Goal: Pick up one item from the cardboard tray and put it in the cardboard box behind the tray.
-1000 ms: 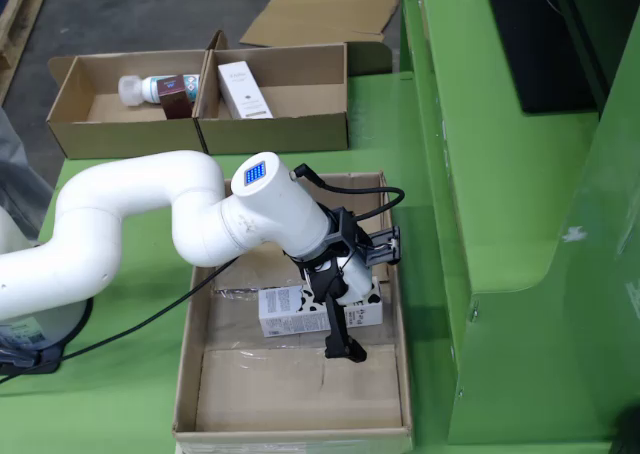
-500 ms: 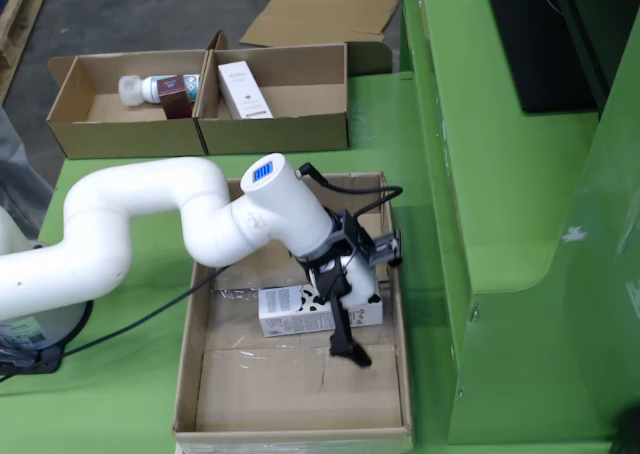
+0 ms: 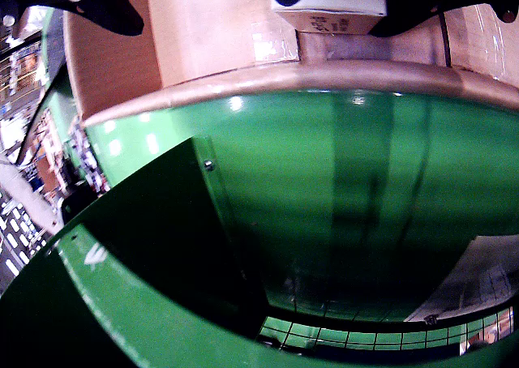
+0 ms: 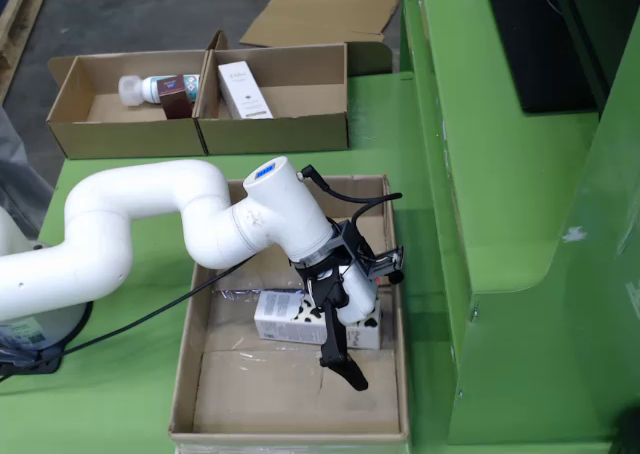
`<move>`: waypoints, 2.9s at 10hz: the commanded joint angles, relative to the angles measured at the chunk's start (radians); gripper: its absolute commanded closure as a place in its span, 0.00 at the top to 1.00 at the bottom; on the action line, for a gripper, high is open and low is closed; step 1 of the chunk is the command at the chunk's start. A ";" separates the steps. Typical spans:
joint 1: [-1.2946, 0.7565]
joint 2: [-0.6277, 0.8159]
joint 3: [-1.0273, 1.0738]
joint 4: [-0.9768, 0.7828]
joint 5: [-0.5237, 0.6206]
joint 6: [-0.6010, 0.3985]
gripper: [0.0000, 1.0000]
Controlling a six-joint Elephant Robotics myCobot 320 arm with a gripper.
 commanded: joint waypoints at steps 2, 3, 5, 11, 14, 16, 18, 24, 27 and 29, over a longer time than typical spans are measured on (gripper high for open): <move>-0.004 0.024 0.026 0.011 -0.072 -0.010 1.00; -0.004 0.024 0.026 0.011 -0.072 -0.010 1.00; -0.004 0.024 0.026 0.011 -0.072 -0.010 0.90; -0.004 0.024 0.026 0.011 -0.072 -0.010 0.30; -0.004 0.024 0.026 0.011 -0.072 -0.010 0.00; -0.004 0.024 0.026 0.011 -0.072 -0.010 0.00; -0.004 0.024 0.026 0.011 -0.072 -0.010 0.00; 0.004 0.144 0.026 0.011 -0.070 -0.035 0.00; 0.033 0.443 0.026 0.011 -0.075 -0.100 0.00; 0.073 0.636 0.026 0.010 -0.075 -0.146 0.00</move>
